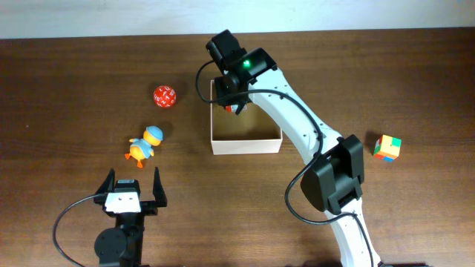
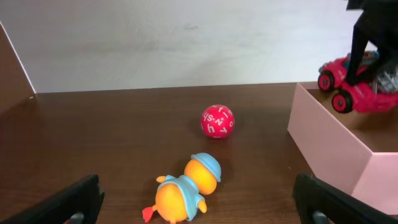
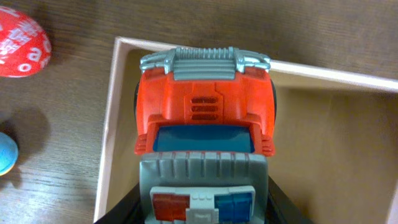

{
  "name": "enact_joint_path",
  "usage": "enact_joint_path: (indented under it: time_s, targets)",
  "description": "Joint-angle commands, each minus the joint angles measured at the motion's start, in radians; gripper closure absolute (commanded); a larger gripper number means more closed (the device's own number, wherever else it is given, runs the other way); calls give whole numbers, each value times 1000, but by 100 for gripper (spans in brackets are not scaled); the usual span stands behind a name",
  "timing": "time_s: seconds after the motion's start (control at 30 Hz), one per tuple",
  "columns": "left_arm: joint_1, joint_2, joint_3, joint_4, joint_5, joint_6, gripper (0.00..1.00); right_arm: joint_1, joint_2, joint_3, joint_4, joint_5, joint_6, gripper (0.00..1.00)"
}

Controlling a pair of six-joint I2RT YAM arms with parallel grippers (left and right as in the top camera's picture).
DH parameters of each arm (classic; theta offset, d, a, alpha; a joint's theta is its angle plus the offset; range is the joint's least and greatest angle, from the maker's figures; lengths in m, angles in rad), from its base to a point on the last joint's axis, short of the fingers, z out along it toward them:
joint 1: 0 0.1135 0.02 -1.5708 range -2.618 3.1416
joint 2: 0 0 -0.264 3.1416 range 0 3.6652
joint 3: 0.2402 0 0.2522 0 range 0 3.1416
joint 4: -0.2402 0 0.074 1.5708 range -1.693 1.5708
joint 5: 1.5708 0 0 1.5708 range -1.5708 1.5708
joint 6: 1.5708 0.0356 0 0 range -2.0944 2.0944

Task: Pack container
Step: 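Carry the truck over the box and lower it inside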

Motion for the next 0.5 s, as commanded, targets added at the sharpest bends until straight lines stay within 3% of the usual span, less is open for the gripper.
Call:
enact_joint_path:
  time_s: [0.0,0.47]
  targets:
    - [5,-8,-5,-2,-2,16,1,1,-3,-45,22,-8,72,63]
    - [5,-8,-5,-2,-2,16,1,1,-3,-143,185,-82,71,61]
